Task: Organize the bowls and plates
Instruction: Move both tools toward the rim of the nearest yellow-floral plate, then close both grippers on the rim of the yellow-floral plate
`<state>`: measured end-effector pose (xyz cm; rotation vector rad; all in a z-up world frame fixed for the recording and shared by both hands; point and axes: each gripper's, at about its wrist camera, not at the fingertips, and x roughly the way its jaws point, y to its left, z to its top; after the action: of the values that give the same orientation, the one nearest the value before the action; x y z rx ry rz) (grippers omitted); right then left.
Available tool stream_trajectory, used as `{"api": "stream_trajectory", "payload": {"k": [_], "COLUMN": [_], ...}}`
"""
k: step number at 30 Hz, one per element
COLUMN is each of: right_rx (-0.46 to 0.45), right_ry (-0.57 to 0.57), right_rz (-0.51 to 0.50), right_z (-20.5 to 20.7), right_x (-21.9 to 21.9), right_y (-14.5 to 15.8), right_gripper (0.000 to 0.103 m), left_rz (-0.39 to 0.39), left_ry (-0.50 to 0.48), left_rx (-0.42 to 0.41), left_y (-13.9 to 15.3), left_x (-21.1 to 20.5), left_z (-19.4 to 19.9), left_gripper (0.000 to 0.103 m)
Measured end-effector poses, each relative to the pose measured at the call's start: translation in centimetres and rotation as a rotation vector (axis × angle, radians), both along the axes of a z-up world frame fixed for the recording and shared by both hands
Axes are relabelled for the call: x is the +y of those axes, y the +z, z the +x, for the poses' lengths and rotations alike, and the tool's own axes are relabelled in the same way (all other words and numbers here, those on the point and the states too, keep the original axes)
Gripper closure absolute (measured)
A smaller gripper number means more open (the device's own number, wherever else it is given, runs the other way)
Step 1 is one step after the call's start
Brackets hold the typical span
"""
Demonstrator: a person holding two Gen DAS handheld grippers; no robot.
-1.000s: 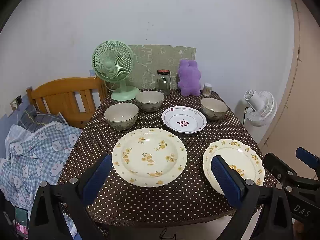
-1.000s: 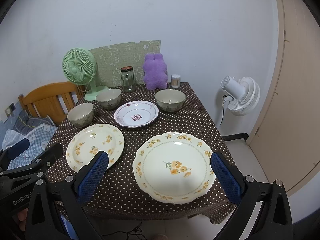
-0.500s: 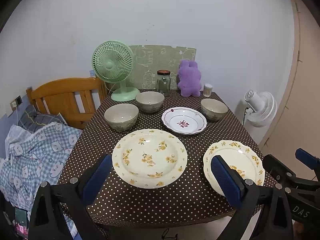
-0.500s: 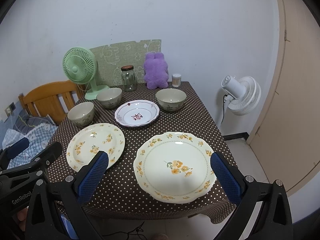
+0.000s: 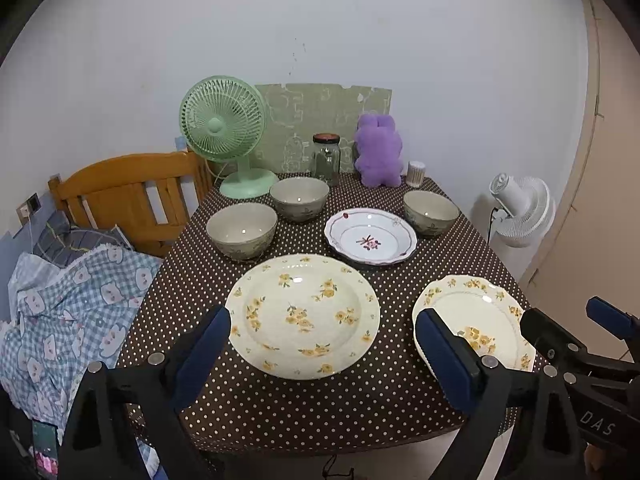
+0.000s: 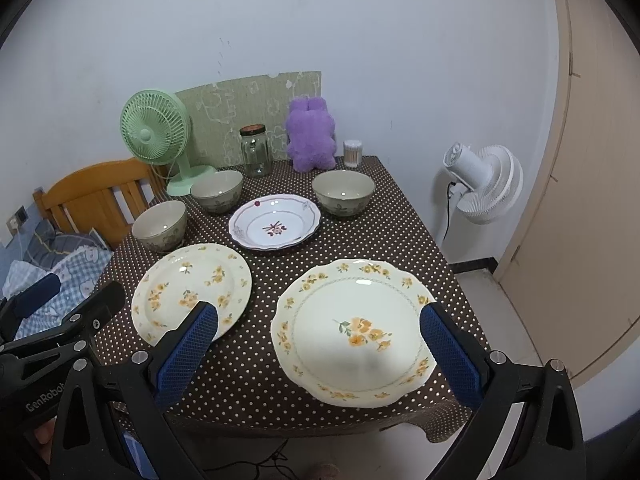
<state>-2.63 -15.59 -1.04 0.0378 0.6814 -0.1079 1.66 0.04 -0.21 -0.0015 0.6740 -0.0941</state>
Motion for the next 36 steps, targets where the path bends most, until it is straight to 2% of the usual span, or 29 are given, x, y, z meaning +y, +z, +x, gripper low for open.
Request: {"api": "stream_trajectory", "payload": {"k": [8,14,26,32,36], "right_rx": [0.059,0.059,0.109,0.159,0.224], "right_ry": [-0.042,-0.047,0.03,0.05,0.063], "right_rz": [-0.002,-0.006,-0.019,-0.009,-0.003], "right_z": [0.0,1.4,7.1,9.7,11.1], "right_x": [-0.6,-2.9,-10.0,-12.7,-13.9], "right_y": [-1.2,-2.0,-4.2,-6.4,-8.3], "right_gripper": [0.005,0.005,0.005,0.006,0.009], "left_rz": [-0.005,0.01,-0.001,0.014,0.009], "left_ry": [-0.02,-0.027,0.016,0.061,0.081], "left_rx": [0.065,0.074,0.157,0.214,0.273], "left_y": [-1.5,-2.6,-6.0,-8.3,-10.3], "left_x": [-1.2,-3.9,-10.4,-12.9,-13.8], "left_z": [0.4,1.9,6.4,8.0,8.8], "left_gripper": [0.012,0.013,0.017,0.02,0.021]}}
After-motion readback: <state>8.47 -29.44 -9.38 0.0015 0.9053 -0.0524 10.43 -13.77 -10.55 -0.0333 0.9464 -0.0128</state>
